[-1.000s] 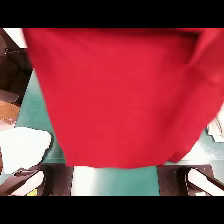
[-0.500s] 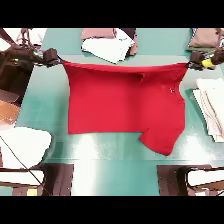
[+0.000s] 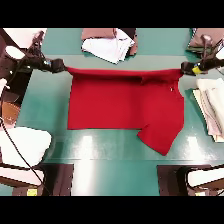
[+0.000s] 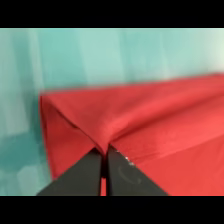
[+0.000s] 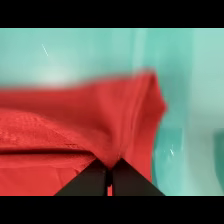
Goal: Fold the shirts.
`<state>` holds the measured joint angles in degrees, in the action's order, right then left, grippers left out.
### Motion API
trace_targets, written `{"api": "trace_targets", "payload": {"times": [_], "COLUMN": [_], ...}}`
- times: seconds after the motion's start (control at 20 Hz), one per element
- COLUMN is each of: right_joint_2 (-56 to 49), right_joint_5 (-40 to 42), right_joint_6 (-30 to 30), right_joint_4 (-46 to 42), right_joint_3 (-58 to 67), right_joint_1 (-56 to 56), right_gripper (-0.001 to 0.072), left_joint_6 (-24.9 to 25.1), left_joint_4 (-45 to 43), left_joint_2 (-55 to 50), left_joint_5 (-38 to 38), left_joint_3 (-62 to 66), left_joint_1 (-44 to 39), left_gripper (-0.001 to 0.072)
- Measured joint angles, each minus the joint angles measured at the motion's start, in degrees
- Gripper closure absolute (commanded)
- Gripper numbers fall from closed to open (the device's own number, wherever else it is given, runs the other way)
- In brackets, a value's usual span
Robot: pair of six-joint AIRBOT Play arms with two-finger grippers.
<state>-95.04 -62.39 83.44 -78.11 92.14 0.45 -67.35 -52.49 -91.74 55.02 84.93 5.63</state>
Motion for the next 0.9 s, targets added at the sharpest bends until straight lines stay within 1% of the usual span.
{"api": "trace_targets", "payload": {"times": [0.1,0.15,0.2,0.25,0.4,0.6,0.8,0.9], "right_joint_2": [0.9,1.3,1.5,1.7,2.3,7.3,16.7,20.7], "right_joint_5": [0.0,0.3,0.7,0.7,-1.2,-8.1,-11.8,-13.0], "right_joint_6": [0.0,0.0,0.0,0.0,0.1,-2.6,-5.3,-6.2], "right_joint_4": [-1.7,-1.9,-1.8,-1.3,2.8,7.4,12.4,14.3], "right_joint_3": [-5.0,-6.9,-8.7,-10.0,-11.2,-14.0,-21.8,-25.3], "right_joint_1": [0.5,0.8,1.0,1.2,1.1,-1.6,-6.6,-9.3], "right_gripper": [0.0693,0.0682,0.0501,0.0321,0.0324,0.0325,0.0333,0.0333], "left_joint_6": [0.1,0.1,0.0,-0.5,-2.7,-2.9,-2.5,-2.2], "left_joint_4": [-0.7,-1.0,-1.4,-1.4,-1.4,-3.3,-5.9,-5.8], "left_joint_2": [-0.1,-0.1,-0.1,-0.1,0.0,4.6,12.5,15.8], "left_joint_5": [0.0,-0.1,-0.2,-0.1,3.2,9.7,15.7,16.8], "left_joint_3": [-3.1,-4.4,-5.4,-6.1,-6.5,-8.0,-18.6,-25.5], "left_joint_1": [-0.2,-0.2,-0.2,-0.1,0.5,4.3,7.3,7.9], "left_gripper": [0.0668,0.0370,0.0104,0.0111,0.0109,0.0109,0.0108,0.0109]}}
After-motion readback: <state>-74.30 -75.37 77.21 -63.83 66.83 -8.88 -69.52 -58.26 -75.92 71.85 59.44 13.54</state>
